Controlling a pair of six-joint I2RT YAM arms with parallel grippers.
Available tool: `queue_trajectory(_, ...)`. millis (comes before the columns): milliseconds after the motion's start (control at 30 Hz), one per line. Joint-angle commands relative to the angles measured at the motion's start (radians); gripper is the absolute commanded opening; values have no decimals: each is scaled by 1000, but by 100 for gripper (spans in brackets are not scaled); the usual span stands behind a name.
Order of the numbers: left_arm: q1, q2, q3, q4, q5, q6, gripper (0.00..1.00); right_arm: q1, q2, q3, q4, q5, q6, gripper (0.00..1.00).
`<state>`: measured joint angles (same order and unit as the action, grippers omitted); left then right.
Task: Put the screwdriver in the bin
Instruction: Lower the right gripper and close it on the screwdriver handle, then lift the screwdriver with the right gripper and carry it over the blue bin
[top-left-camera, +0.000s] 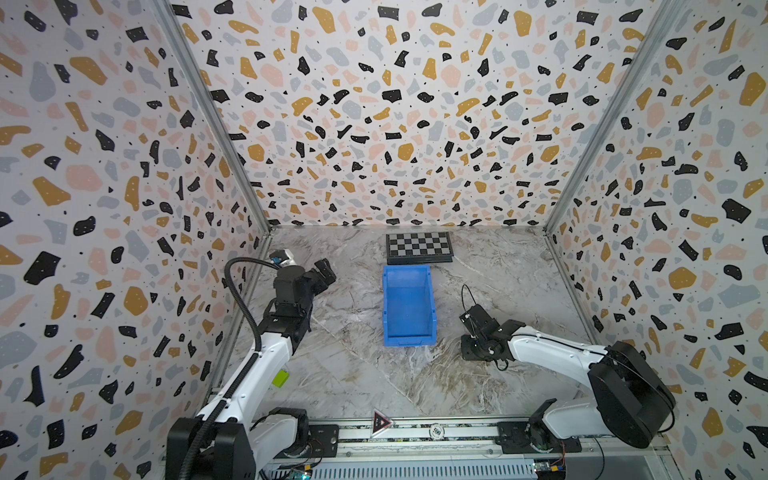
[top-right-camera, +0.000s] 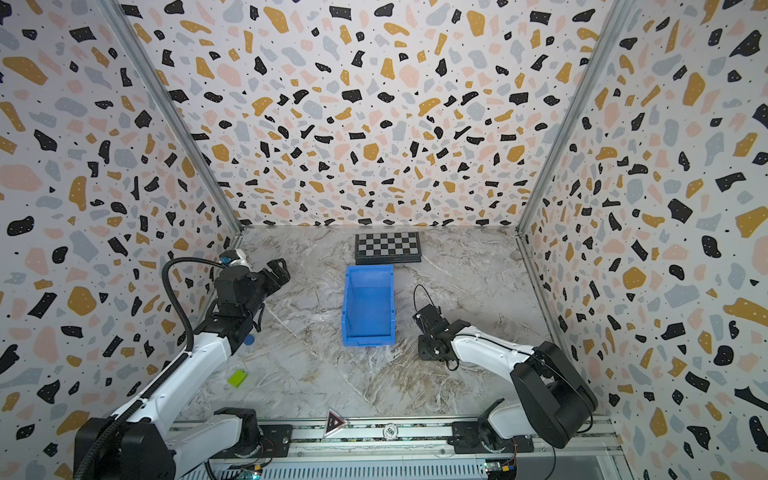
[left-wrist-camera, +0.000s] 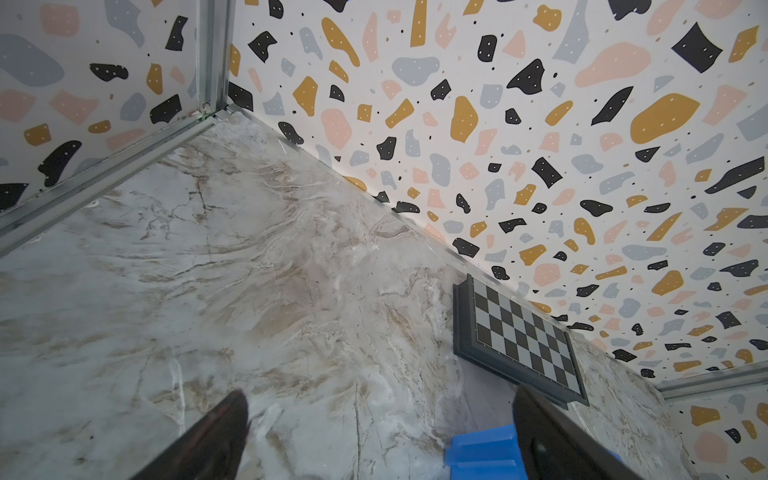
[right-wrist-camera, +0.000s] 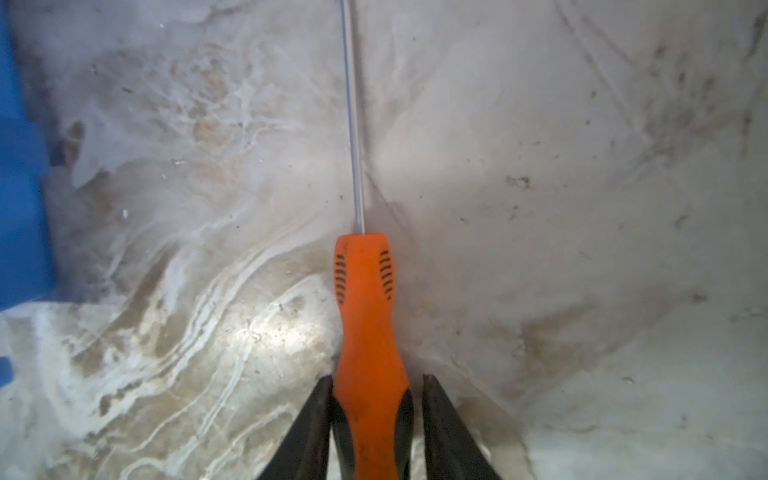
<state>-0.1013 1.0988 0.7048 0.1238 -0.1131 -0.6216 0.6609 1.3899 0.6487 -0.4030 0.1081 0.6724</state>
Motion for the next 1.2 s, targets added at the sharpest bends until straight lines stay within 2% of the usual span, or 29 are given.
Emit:
queue_trajectory(0,-5,-11,16,16,-5,5,100,9,12,28,-17,22,6,37)
queue_trajectory(200,-5,-10,16,17,-7,8,100,16,7,32,-22,34,0,31)
queue_trajectory(333,-5,-12,12,22,-7,11,100,16,3,46,-28,41,-16,20)
queue_trajectory(733,-5,-14,4,25,-7,15,100,7,-24,125,-70,74,-80,20)
queue_trajectory(1167,-5,-30,7,20,-8,13,100,2,-31,499,-191,130,-209,19)
